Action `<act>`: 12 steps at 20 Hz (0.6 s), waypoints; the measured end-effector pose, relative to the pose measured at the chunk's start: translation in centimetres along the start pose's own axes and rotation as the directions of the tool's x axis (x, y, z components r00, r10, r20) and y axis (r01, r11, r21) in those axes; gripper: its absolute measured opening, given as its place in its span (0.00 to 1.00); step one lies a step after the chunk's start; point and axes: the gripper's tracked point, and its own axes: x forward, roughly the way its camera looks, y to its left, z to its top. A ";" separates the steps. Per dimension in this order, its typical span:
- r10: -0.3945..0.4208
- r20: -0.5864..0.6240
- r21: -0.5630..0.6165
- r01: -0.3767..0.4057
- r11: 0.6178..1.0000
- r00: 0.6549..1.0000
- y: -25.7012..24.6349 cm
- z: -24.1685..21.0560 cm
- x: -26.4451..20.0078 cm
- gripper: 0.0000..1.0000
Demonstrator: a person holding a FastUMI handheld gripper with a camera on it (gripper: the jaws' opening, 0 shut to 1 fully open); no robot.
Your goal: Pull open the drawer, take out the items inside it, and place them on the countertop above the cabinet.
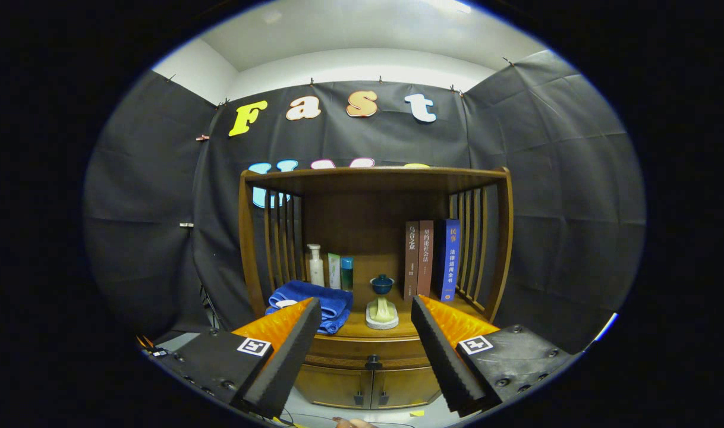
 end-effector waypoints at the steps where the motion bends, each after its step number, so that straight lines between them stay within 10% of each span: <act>1: 0.004 0.009 0.010 -0.004 1.000 1.000 0.2 0.6 -0.5 0.99; 12: -0.016 0.042 0.025 0.015 1.000 0.999 -0.9 1.9 -1.7 0.99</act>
